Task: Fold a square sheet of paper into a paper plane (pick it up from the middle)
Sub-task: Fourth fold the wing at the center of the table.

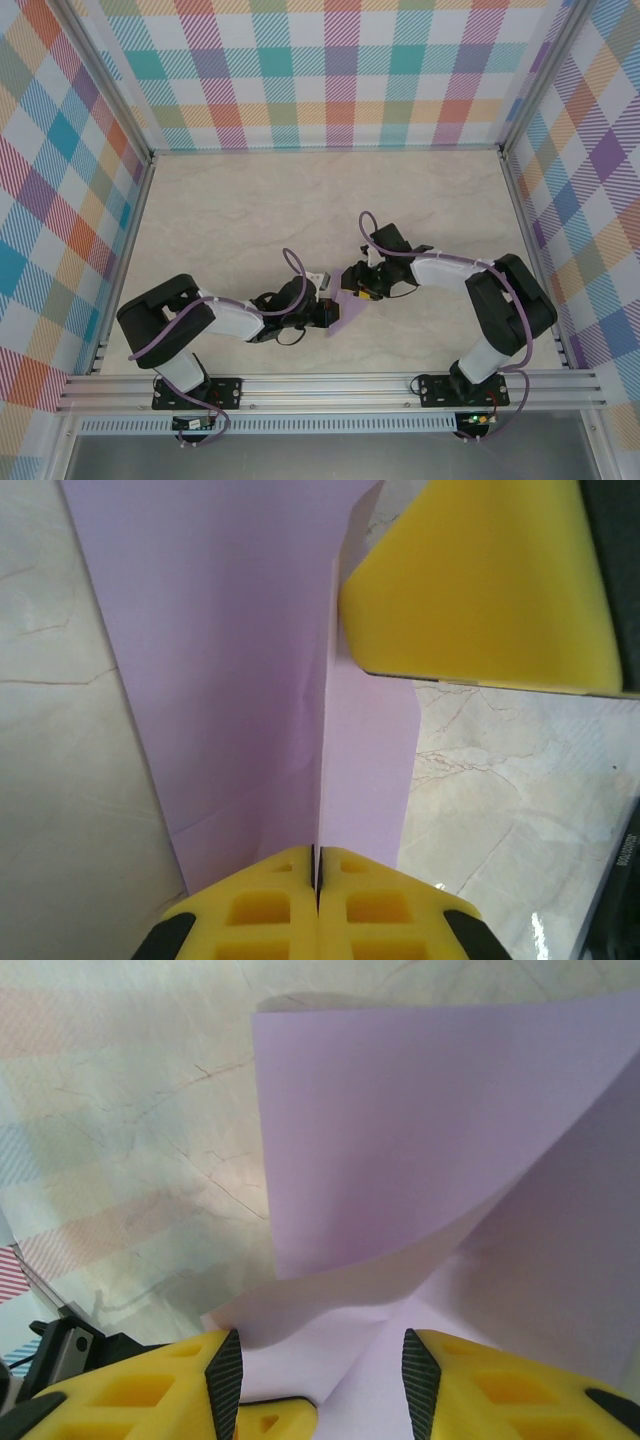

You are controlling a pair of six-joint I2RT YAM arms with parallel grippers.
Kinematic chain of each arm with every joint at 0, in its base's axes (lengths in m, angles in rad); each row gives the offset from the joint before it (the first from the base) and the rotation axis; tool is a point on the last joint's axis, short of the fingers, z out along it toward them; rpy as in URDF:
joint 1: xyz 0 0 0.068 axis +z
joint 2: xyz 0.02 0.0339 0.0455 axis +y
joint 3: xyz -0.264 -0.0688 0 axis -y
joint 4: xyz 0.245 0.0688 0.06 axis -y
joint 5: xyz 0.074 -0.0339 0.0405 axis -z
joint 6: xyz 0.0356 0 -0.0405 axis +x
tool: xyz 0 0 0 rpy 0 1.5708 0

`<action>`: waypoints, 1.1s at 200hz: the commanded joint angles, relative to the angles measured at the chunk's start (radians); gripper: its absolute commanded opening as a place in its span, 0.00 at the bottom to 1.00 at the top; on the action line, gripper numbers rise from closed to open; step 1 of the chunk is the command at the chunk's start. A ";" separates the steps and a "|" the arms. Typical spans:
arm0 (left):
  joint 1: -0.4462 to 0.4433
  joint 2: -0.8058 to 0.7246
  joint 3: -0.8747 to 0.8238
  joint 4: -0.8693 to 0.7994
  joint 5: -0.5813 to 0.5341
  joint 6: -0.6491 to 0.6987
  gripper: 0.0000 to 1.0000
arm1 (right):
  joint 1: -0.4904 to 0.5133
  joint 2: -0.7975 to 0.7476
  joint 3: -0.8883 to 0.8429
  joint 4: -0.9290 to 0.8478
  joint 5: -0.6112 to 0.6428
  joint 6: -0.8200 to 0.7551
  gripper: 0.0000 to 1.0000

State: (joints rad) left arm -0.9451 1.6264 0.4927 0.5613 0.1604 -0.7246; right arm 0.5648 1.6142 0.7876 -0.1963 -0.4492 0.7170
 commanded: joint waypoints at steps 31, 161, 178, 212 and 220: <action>0.029 0.015 -0.006 0.069 0.024 -0.085 0.01 | 0.003 0.021 0.006 -0.009 -0.005 -0.023 0.49; 0.031 0.027 -0.022 0.088 0.041 -0.095 0.18 | 0.037 0.120 0.088 -0.142 0.106 -0.034 0.49; 0.034 0.009 -0.024 0.074 0.040 -0.093 0.23 | 0.044 0.125 0.097 -0.166 0.127 -0.030 0.49; 0.040 -0.088 -0.046 -0.001 0.011 -0.086 0.33 | 0.056 0.139 0.118 -0.205 0.159 -0.027 0.49; 0.040 -0.117 -0.048 -0.035 0.001 -0.078 0.36 | 0.058 0.144 0.122 -0.211 0.164 -0.025 0.50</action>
State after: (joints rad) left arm -0.9199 1.6028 0.4664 0.6025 0.1886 -0.8192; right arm 0.6128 1.7145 0.8993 -0.3294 -0.3595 0.7010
